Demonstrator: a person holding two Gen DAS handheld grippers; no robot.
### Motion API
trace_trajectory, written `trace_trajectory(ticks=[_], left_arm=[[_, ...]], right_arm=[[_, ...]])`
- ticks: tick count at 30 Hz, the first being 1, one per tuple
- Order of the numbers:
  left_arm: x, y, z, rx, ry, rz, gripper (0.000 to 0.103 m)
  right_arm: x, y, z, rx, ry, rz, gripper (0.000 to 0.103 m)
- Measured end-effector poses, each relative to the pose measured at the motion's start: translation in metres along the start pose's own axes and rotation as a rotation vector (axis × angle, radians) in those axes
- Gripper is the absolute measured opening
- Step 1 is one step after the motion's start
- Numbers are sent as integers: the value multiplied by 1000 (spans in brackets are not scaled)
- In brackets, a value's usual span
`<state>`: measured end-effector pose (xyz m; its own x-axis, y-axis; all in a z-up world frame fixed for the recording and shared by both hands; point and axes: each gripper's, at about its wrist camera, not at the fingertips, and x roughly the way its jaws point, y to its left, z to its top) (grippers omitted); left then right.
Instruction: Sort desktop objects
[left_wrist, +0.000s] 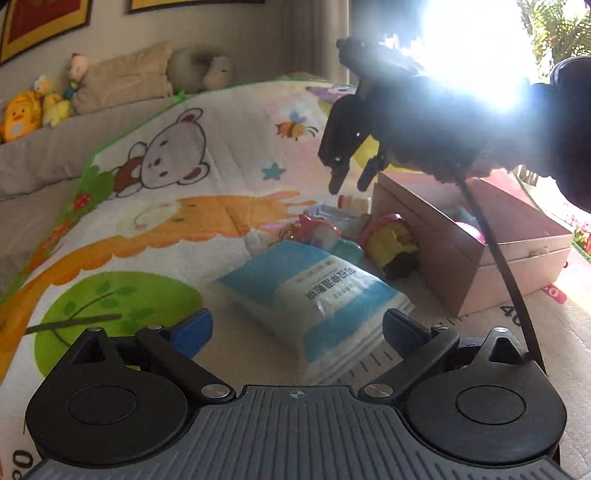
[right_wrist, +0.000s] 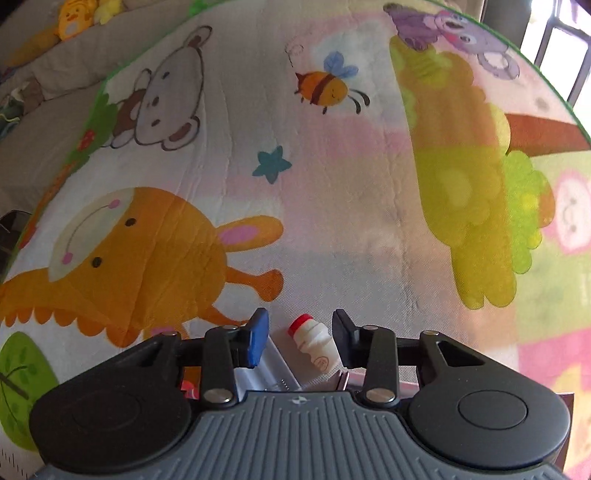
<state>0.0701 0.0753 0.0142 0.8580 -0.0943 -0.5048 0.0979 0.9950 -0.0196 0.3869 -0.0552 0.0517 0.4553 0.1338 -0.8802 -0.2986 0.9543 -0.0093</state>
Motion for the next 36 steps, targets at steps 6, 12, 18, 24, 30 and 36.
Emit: trace_trajectory(ticks=[6, 12, 18, 24, 30, 36], left_arm=[[4, 5, 1, -40, 11, -35, 102], [7, 5, 1, -53, 28, -36, 102], [5, 3, 0, -21, 41, -24, 103], [9, 1, 2, 14, 60, 34, 103], [5, -8, -1, 79, 66, 127, 103], [-5, 7, -7, 53, 104, 185, 103]], right_arm=[[23, 11, -7, -62, 26, -35, 25], [12, 50, -25, -215, 30, 19, 25], [-26, 65, -67, -318, 83, 139, 27], [-85, 48, -108, -412, -57, 146, 39], [-80, 47, -130, -357, -74, 158, 37], [-125, 30, -205, -367, -36, 405, 36]])
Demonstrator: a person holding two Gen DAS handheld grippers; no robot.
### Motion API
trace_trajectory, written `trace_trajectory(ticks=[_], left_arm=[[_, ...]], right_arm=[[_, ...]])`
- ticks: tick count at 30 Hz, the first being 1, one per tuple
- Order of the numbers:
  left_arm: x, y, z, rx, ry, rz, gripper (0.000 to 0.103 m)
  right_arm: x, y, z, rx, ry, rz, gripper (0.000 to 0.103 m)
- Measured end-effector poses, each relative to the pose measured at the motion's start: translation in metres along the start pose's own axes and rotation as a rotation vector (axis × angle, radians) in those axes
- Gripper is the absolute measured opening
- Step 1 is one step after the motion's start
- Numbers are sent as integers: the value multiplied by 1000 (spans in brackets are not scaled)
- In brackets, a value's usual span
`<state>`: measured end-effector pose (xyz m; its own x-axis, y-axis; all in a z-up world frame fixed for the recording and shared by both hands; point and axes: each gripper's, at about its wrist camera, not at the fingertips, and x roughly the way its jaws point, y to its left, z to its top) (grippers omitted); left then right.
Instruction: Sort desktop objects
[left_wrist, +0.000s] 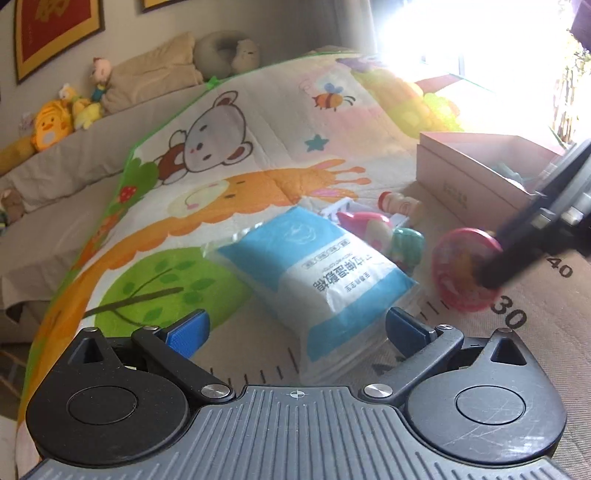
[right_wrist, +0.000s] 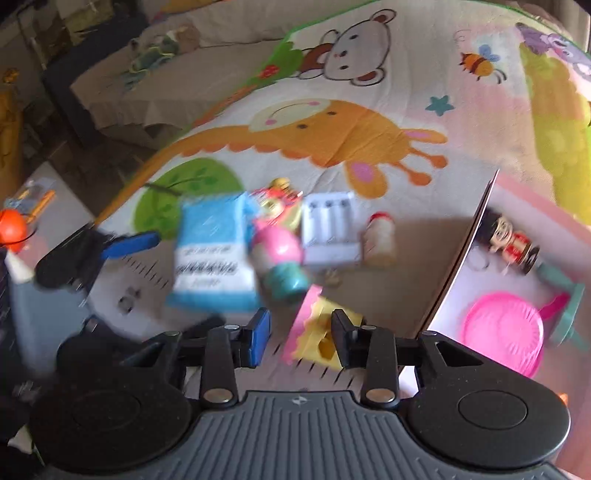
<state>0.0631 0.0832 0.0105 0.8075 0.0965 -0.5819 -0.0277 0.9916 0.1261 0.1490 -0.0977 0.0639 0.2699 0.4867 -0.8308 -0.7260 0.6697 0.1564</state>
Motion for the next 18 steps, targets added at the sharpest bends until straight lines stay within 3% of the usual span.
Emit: trace_trajectory(ticks=[2, 4, 6, 12, 16, 18], left_arm=[[0, 4, 0, -24, 11, 23, 103], [-3, 6, -1, -40, 15, 49, 103], [-8, 8, -1, -55, 20, 56, 103], [-30, 10, -5, -53, 17, 64, 103], [-44, 6, -3, -37, 2, 41, 103], [-49, 0, 0, -13, -14, 13, 103]], right_arm=[[-11, 11, -25, -27, -23, -31, 36], [-20, 24, -48, -86, -97, -140, 40], [-22, 35, -63, -128, -163, -212, 54], [-7, 47, -71, -154, -246, -282, 66], [-2, 31, -72, -60, -246, -248, 65], [-7, 24, -78, -13, -240, -209, 48]])
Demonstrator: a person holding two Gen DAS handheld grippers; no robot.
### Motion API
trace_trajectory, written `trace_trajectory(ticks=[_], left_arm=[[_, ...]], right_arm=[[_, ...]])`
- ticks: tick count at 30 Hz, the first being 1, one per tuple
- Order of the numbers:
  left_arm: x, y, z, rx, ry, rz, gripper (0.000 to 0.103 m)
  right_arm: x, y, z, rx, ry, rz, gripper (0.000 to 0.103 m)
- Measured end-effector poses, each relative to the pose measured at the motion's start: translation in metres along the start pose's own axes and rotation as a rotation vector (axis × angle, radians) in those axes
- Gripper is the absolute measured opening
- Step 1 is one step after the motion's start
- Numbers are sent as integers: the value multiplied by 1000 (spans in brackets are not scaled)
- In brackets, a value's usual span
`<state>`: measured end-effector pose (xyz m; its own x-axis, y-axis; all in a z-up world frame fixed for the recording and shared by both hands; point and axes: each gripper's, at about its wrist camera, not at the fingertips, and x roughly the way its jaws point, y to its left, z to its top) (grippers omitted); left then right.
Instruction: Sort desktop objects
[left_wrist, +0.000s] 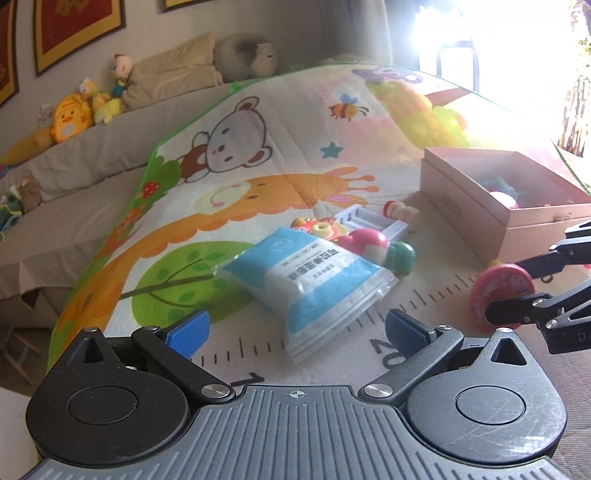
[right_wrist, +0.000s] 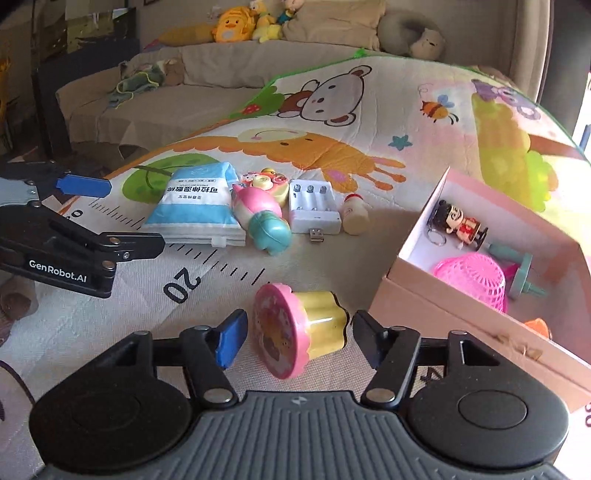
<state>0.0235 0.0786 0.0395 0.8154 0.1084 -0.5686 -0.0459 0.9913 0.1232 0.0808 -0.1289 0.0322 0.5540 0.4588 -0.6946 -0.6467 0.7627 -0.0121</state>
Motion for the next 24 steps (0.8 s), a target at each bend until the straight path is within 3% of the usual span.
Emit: trace_trajectory(ticks=[6, 9, 11, 13, 16, 17, 19, 22, 24], left_arm=[[7, -32, 14, 49, -48, -104, 103], [23, -47, 24, 84, -58, -96, 103], [40, -55, 32, 105, -47, -76, 103], [54, -59, 38, 122, -28, -83, 103], [68, -67, 40, 139, -6, -114, 103], [69, -71, 39, 149, -10, -124, 103], [65, -79, 34, 185, -8, -192, 103], [47, -87, 22, 227, 4, -379, 103], [36, -93, 13, 245, -11, -366, 103]], right_arm=[[-30, -41, -15, 262, 23, 168, 42], [-40, -65, -26, 403, 55, 281, 42], [-43, -76, -33, 460, 63, 292, 42], [-50, -82, -40, 481, 17, 210, 45], [-61, -78, -48, 389, -59, 21, 52], [-63, -76, -50, 364, -79, -14, 60], [-66, -76, -54, 342, -102, -56, 65], [-65, -81, -58, 354, -117, -89, 70], [-66, -85, -61, 363, -128, -119, 74]])
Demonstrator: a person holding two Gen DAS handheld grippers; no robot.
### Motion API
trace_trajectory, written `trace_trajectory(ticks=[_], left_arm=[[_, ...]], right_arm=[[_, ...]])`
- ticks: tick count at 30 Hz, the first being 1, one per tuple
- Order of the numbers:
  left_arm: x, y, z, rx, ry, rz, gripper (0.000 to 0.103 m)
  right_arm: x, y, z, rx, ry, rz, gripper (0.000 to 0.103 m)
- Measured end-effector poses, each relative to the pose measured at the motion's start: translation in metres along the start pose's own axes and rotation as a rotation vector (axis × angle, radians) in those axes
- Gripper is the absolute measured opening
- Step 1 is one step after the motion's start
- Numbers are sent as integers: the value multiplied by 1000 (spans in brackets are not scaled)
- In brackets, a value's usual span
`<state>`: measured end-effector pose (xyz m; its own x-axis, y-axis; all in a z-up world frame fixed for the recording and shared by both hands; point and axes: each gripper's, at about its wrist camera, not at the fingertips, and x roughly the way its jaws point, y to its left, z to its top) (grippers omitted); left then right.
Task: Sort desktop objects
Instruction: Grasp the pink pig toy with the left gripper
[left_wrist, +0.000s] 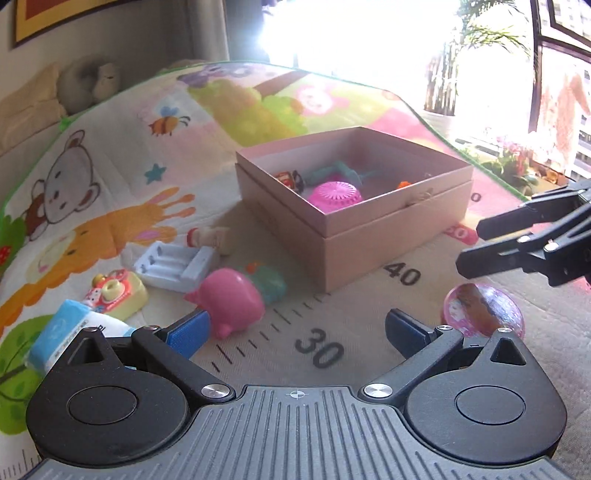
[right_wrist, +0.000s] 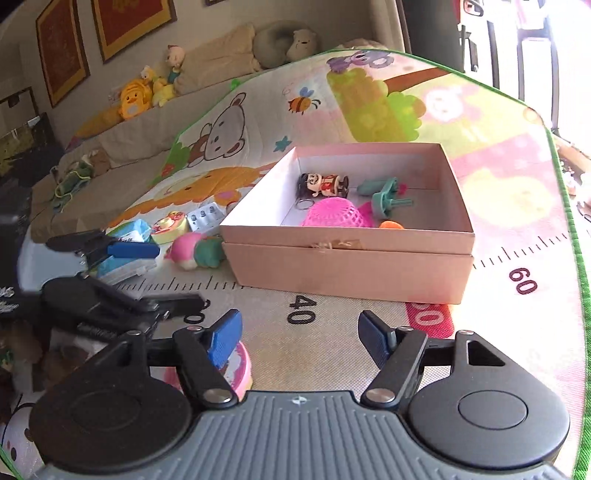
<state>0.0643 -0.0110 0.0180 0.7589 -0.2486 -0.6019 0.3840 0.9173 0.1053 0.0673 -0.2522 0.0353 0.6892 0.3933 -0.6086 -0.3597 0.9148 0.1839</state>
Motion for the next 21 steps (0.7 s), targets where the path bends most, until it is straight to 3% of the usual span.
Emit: trace_trajectory(ticks=[2, 7, 10, 14, 15, 17, 21], left_arm=[[-1, -4, -2, -5, 6, 69, 103], [17, 17, 14, -179, 60, 151, 103], [33, 29, 24, -291, 91, 152, 103], [46, 27, 31, -308, 95, 169, 102], [49, 26, 31, -296, 95, 182, 99], [52, 24, 29, -275, 114, 198, 77], [42, 24, 19, -252, 111, 182, 73]], right_arm=[[-1, -4, -1, 5, -10, -18, 77], [-6, -5, -8, 5, -20, -39, 81], [-9, -3, -13, -13, -22, -46, 82], [-14, 3, -20, -59, -36, -62, 89], [-14, 4, -21, -65, -36, -62, 90], [-12, 5, -23, -72, -32, -64, 91], [-14, 6, -23, -90, -39, -59, 91]])
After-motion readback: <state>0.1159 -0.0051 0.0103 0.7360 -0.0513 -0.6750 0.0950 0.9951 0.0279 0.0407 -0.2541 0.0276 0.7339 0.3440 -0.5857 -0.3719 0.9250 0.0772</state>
